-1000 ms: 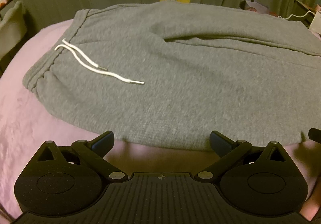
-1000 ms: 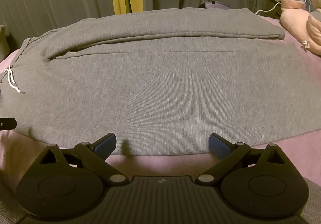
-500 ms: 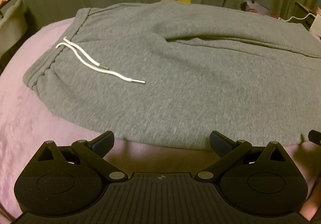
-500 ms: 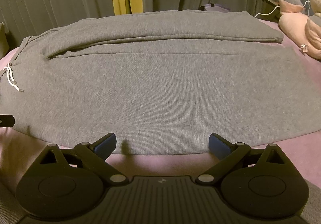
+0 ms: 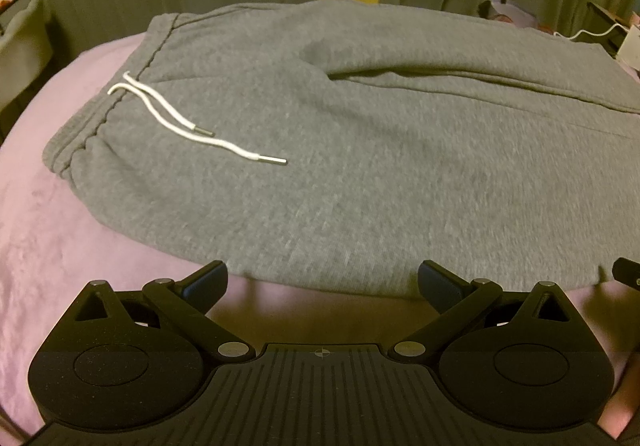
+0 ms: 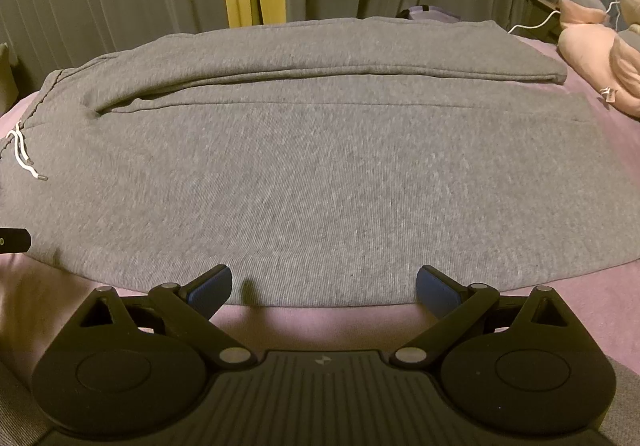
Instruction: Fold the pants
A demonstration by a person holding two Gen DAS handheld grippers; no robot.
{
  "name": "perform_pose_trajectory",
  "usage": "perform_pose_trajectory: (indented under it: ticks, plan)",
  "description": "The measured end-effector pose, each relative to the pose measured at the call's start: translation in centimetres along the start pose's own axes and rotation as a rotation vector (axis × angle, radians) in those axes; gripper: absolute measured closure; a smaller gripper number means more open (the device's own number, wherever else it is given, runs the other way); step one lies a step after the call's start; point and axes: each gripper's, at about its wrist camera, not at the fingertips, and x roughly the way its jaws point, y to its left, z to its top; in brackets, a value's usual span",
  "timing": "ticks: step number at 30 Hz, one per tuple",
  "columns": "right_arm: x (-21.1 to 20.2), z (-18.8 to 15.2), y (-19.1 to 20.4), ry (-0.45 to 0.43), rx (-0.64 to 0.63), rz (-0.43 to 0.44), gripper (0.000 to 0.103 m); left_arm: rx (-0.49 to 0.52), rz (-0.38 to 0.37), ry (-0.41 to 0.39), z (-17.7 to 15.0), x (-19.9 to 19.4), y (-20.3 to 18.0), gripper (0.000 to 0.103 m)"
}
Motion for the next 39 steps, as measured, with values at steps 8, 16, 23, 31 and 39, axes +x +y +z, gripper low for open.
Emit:
perform_pose_trajectory:
  ticks: [8, 16, 23, 31, 39]
  plan:
    - [0.03, -0.05, 0.0, -0.001, -0.001, 0.0, 0.004, -0.001, 0.0, 0.0, 0.0, 0.0, 0.01, 0.0]
    - [0.07, -0.12, 0.08, 0.0, -0.002, -0.001, 0.004, 0.0, -0.001, 0.001, 0.0, 0.03, -0.05, 0.0]
    - [0.19, -0.24, 0.11, 0.003, -0.001, 0.002, 0.004, 0.006, -0.006, 0.004, -0.06, -0.11, -0.37, 0.0]
    - [0.32, -0.26, 0.31, 0.009, -0.004, 0.005, 0.004, 0.011, -0.014, 0.002, -0.1, -0.28, -0.3, 0.0]
    - [0.65, -0.12, 0.47, 0.026, -0.011, 0.01, 0.004, 0.017, -0.025, -0.003, -0.07, -0.45, -0.41, 0.0]
